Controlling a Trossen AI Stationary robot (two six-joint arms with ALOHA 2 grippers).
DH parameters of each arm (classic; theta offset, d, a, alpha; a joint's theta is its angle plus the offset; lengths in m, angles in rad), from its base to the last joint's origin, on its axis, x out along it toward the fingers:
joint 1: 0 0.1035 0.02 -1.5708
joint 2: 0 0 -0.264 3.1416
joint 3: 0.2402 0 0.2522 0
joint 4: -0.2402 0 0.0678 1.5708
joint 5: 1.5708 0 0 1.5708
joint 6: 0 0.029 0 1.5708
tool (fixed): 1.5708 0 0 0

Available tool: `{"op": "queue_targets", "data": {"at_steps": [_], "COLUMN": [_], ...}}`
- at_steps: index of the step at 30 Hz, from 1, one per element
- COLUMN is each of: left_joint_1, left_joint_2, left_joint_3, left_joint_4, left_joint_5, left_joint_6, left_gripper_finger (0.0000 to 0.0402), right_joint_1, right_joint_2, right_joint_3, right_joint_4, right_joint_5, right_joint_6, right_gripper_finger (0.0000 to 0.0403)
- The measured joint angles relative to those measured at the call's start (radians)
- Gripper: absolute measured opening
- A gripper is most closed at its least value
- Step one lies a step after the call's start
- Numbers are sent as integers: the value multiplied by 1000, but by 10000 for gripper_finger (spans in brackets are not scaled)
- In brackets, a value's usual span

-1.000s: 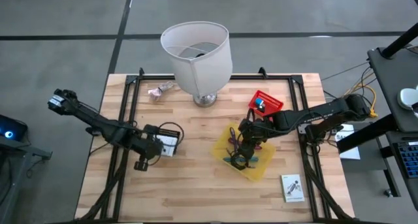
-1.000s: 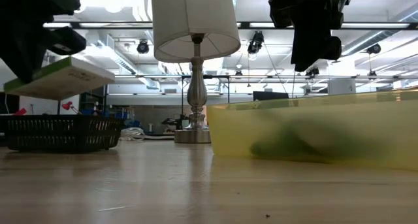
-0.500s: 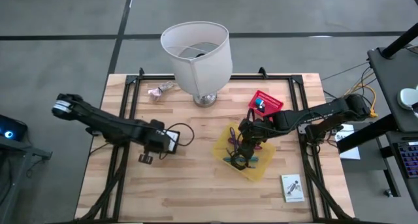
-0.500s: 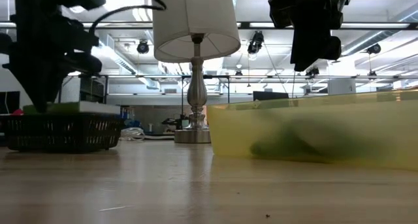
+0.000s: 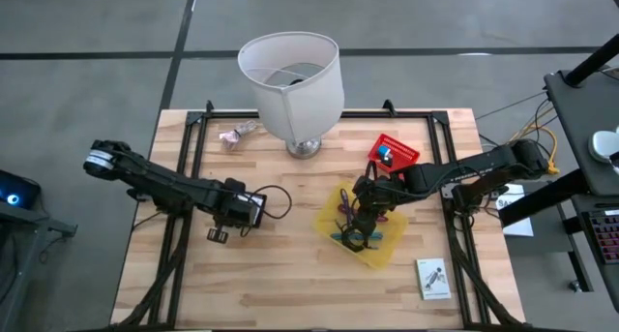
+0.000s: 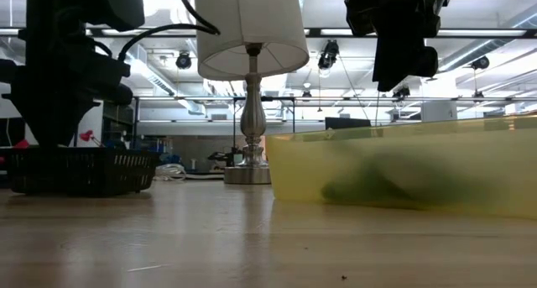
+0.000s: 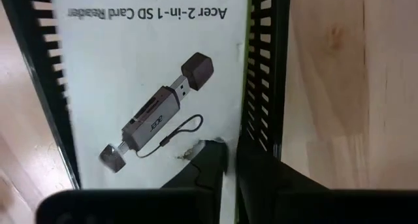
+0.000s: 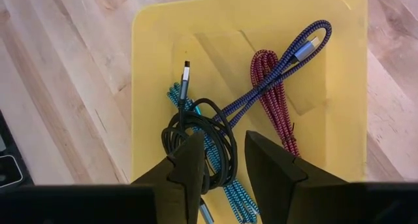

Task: Pick and place items into bin
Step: Put the left white card reader box into the black bin, then put the white card reader box into the black bin

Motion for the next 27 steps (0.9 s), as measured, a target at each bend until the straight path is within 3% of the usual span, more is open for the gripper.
{"op": "queue_targets", "data": {"at_steps": [10, 15, 22, 27], "left_joint_1": [0, 0, 0, 0], "left_joint_2": [-38, -47, -111, -190], "left_joint_3": [11, 73, 156, 186], "left_joint_4": [-14, -115, -129, -129], "left_joint_5": [-6, -6, -33, -82], "left_joint_6": [-7, -31, -213, -295], "left_gripper_finger": [82, 101, 102, 102], "right_joint_1": [0, 0, 41, 123], "right_joint_2": [0, 0, 0, -3], "right_joint_3": [0, 0, 0, 0], "right_joint_4": [0, -1, -17, -41], "right_joint_5": [0, -6, -188, -221], "right_joint_6": [0, 0, -5, 55], "right_gripper_finger": [100, 100, 100, 100]}}
